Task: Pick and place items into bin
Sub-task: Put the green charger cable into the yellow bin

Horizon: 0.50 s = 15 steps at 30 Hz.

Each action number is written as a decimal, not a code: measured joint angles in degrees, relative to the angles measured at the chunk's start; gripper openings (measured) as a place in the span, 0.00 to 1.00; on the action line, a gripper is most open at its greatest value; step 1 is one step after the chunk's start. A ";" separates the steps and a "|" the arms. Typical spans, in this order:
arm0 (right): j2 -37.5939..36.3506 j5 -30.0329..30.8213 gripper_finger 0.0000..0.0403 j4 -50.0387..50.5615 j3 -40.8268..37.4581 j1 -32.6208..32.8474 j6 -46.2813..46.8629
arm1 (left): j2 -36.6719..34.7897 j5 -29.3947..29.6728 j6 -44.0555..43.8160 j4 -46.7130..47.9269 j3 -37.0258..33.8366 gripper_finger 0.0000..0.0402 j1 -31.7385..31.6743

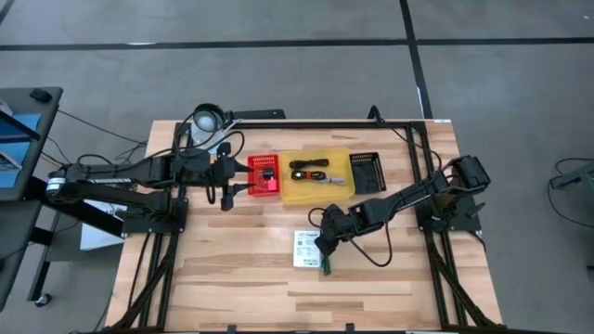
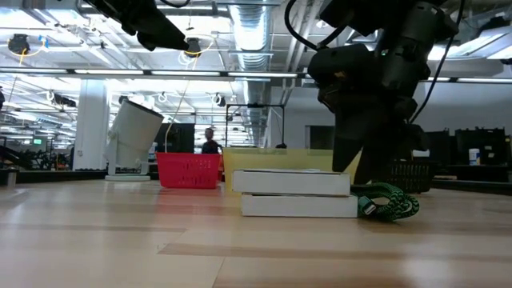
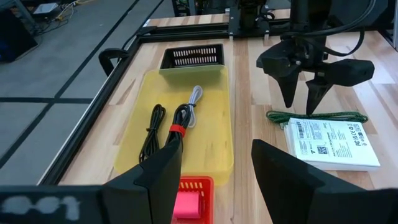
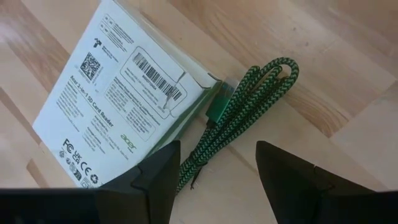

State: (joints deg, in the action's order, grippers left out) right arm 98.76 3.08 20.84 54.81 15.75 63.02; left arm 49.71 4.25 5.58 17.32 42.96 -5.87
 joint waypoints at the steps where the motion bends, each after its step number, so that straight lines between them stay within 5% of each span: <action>1: 0.00 0.03 0.51 -0.02 0.00 0.00 0.00 | 0.00 0.00 0.00 0.00 0.00 0.47 0.00; 15: 0.00 0.03 0.51 0.00 0.00 0.08 0.51 | 0.00 0.00 0.00 0.35 0.00 0.47 0.01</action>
State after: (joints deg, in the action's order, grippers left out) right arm 98.76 3.11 20.84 54.81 15.83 63.54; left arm 49.71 4.25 5.58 17.68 42.96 -5.86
